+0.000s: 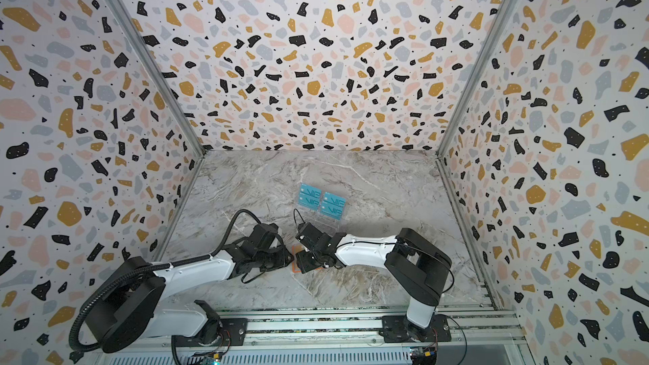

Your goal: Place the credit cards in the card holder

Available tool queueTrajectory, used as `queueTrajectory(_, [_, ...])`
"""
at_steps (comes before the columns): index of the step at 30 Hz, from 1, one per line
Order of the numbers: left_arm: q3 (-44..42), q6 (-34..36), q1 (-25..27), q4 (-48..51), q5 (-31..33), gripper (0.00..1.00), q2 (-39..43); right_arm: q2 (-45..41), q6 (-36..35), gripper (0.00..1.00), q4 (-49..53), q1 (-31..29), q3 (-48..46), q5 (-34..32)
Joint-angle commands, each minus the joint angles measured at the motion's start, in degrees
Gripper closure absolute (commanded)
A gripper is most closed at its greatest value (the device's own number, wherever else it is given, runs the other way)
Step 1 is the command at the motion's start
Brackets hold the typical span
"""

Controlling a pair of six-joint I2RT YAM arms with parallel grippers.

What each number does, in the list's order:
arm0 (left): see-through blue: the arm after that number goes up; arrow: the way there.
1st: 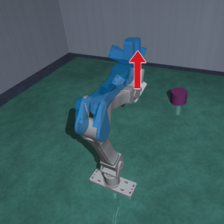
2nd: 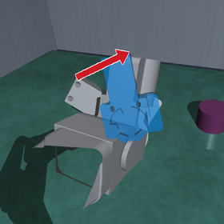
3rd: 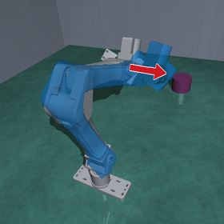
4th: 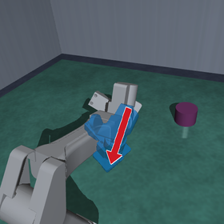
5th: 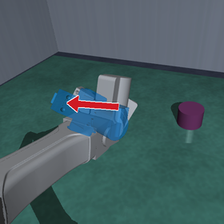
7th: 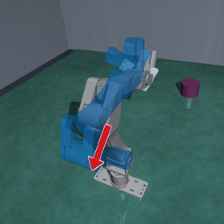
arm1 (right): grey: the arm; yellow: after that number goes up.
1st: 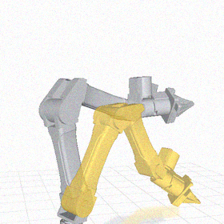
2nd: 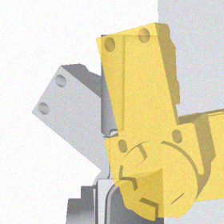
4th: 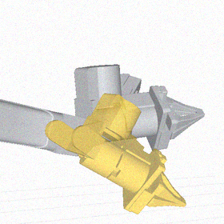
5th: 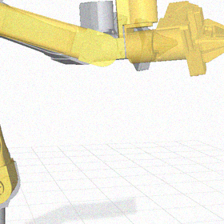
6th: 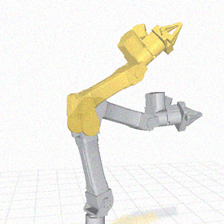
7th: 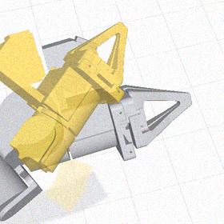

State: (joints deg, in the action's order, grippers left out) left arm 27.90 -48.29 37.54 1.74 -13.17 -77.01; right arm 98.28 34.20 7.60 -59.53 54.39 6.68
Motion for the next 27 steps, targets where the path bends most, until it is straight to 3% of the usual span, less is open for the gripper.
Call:
queueTrajectory(1, [1.9,0.9,-0.4,-0.7,-0.5,0.72,-0.7,-5.3,0.4,0.41,-2.3,0.9,-2.2,0.9])
queueTrajectory(6, [3.2,0.4,-0.4,-1.8,-2.1,0.72,-1.7,-9.3,0.0,0.41,-2.0,4.7,-5.3,1.8])
queueTrajectory(13, [8.0,4.0,-0.4,7.4,3.0,0.72,0.2,-14.0,-3.5,0.42,-0.2,10.0,-7.6,2.3])
queueTrajectory(17, [10.1,5.0,-0.4,10.6,4.6,0.72,1.3,-16.7,-5.5,0.5,-1.5,16.2,-9.3,6.9])
queueTrajectory(19, [10.2,4.1,-0.2,9.6,4.1,0.72,1.8,-18.1,-6.4,0.59,-2.2,18.1,-9.5,8.6])
queueTrajectory(22, [10.7,2.3,1.0,6.4,3.9,0.72,1.2,-18.2,-8.4,0.67,-2.7,18.3,-8.4,10.0])
queueTrajectory(27, [12.8,-2.0,4.6,1.3,6.1,0.73,-1.6,-19.4,-7.8,0.72,-5.3,18.8,-9.7,11.9])
